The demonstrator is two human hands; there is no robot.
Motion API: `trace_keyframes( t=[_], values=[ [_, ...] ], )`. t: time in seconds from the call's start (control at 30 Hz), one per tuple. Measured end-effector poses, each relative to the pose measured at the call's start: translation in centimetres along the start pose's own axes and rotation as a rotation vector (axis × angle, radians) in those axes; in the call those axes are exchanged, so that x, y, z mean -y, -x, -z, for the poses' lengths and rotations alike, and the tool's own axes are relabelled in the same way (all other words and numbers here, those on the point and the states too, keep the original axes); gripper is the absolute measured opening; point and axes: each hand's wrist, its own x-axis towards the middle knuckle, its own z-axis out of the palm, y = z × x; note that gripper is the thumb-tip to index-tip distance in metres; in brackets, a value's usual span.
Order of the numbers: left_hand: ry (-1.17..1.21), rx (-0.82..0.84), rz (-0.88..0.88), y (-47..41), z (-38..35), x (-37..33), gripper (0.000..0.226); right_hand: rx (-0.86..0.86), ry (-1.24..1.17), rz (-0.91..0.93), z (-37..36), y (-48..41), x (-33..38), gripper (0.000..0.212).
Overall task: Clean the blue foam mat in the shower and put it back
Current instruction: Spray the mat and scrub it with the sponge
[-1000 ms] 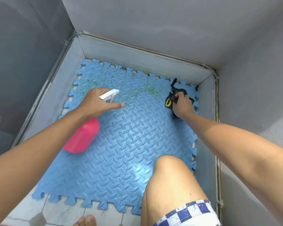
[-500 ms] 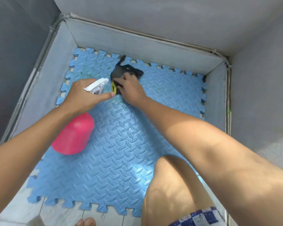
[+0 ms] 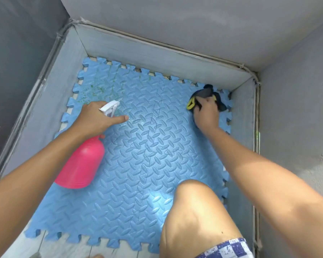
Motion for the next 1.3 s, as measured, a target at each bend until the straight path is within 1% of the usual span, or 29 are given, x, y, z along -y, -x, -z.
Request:
trace_keyframes(
  t=[0.07,0.13,0.17,0.2,0.27,0.37,0.4,0.47,0.57,0.63,0.7,0.77,0.83,0.93,1.0,1.07,1.13,1.2,1.3],
  values=[
    [0.019,0.000,-0.014,0.5,0.0,0.0,0.074,0.135,-0.044,0.296,-1.9,3.1,4.2,0.038],
    [0.051,-0.005,-0.012,0.7,0.0,-0.3,0.066,0.301,-0.017,0.557,-2.8,4.5,7.2,0.038],
    [0.065,-0.004,-0.003,0.8,0.0,-0.3,0.062,0.350,0.014,0.619,-2.8,3.9,8.2,0.039],
    [0.070,0.000,-0.005,0.8,-0.1,-0.2,0.060,0.359,0.048,0.620,-2.7,2.6,8.7,0.041],
    [0.049,0.003,-0.030,0.9,0.0,-0.1,0.059,0.296,0.095,0.515,-2.4,-1.1,8.7,0.044],
    [0.025,-0.024,-0.043,1.1,0.2,-0.1,0.057,0.192,0.100,0.246,-1.2,-6.5,6.6,0.046],
    [0.020,-0.028,-0.038,1.0,0.3,0.0,0.057,0.174,0.086,0.189,-0.8,-7.4,5.5,0.047],
    [0.034,-0.038,-0.019,1.0,0.6,0.1,0.057,0.152,0.086,0.108,0.2,-7.4,3.1,0.048],
    [0.078,-0.059,0.030,0.7,1.4,0.4,0.062,0.069,0.127,-0.040,2.1,-6.1,-1.8,0.047],
    [0.060,-0.078,0.062,0.6,1.8,1.4,0.064,0.064,0.143,-0.133,3.3,-5.8,-4.4,0.044],
    [0.029,-0.098,0.106,1.2,2.1,3.1,0.070,0.093,0.128,-0.171,3.6,-6.1,-5.4,0.043],
    [-0.005,-0.088,0.178,2.3,1.9,5.3,0.075,0.087,0.102,-0.156,2.9,-6.0,-4.9,0.044],
    [-0.055,-0.101,0.169,3.6,1.6,7.1,0.068,0.060,0.081,-0.121,1.5,-5.4,-3.1,0.043],
    [-0.077,-0.141,0.095,4.8,1.8,8.3,0.074,0.035,0.050,-0.093,-0.6,-4.6,0.8,0.039],
    [-0.074,-0.151,0.034,5.4,2.5,8.4,0.075,0.031,0.032,-0.031,-2.1,-4.2,3.8,0.038],
    [-0.022,-0.183,0.048,6.0,3.1,8.5,0.067,0.047,0.004,0.073,-3.6,-3.3,7.3,0.038],
    [-0.046,-0.260,0.043,6.6,3.7,8.6,0.069,0.098,-0.025,0.213,-5.4,-1.0,10.9,0.038],
    [-0.085,-0.327,0.009,6.9,4.6,8.6,0.071,0.176,-0.056,0.449,-7.1,3.4,14.3,0.036],
    [-0.056,-0.366,-0.030,6.6,6.1,8.7,0.061,0.377,-0.085,0.894,-8.9,10.2,17.1,0.031]
  ],
)
